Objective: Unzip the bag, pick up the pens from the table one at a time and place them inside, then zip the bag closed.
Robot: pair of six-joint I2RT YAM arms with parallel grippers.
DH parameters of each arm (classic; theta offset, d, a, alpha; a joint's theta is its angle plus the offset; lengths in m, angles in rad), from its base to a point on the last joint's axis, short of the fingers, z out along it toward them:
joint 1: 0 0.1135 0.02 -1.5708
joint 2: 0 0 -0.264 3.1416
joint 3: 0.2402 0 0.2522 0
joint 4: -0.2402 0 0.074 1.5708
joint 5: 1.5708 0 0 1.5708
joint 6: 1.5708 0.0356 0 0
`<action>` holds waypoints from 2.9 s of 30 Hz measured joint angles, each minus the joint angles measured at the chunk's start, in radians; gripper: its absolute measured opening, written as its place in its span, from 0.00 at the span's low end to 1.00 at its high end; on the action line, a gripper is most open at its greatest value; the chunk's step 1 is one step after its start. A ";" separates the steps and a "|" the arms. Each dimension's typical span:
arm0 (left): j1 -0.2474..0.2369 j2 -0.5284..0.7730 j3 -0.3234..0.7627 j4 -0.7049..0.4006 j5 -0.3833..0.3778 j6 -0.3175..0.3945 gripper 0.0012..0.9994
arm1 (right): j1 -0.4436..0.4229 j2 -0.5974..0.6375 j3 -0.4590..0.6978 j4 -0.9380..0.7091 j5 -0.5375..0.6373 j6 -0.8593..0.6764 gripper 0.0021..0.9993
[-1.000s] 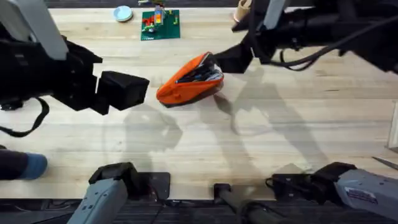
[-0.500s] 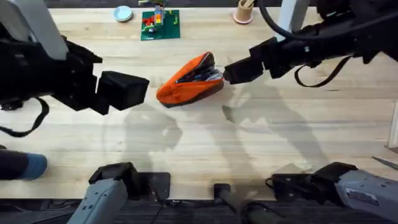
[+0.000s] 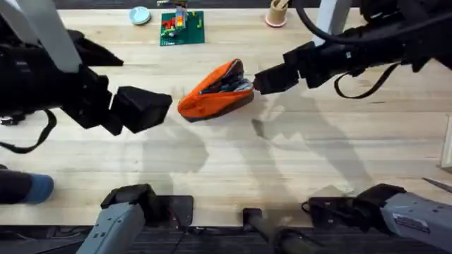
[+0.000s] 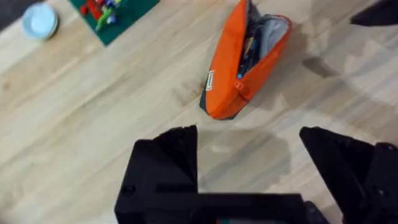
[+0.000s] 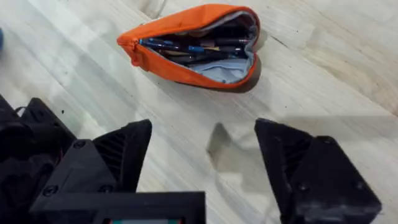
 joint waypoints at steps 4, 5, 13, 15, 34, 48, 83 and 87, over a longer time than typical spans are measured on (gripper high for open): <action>0.000 0.000 0.000 0.000 0.032 0.082 0.99 | 0.000 0.000 0.000 0.000 0.000 0.000 1.00; 0.000 0.000 0.000 0.000 0.038 0.098 0.99 | 0.000 0.000 0.000 0.000 0.000 0.000 1.00; 0.000 0.000 0.000 -0.039 0.051 0.214 0.99 | 0.000 0.000 0.000 0.006 0.000 0.000 1.00; 0.000 0.000 0.000 -0.067 0.054 0.260 0.99 | 0.000 0.000 0.000 0.009 0.000 0.000 1.00; 0.253 0.070 -0.122 -0.119 0.245 0.621 0.99 | 0.000 0.000 0.001 0.059 0.004 0.003 1.00; 0.378 0.236 -0.227 -0.059 0.394 0.726 0.99 | 0.010 0.000 0.002 0.061 0.005 0.035 1.00; 0.378 0.419 -0.232 -0.013 0.404 0.820 0.99 | 0.352 0.127 0.009 0.176 0.003 0.766 1.00; 0.378 0.419 -0.232 -0.013 0.404 0.820 0.99 | 0.364 0.175 0.009 0.201 0.003 0.771 1.00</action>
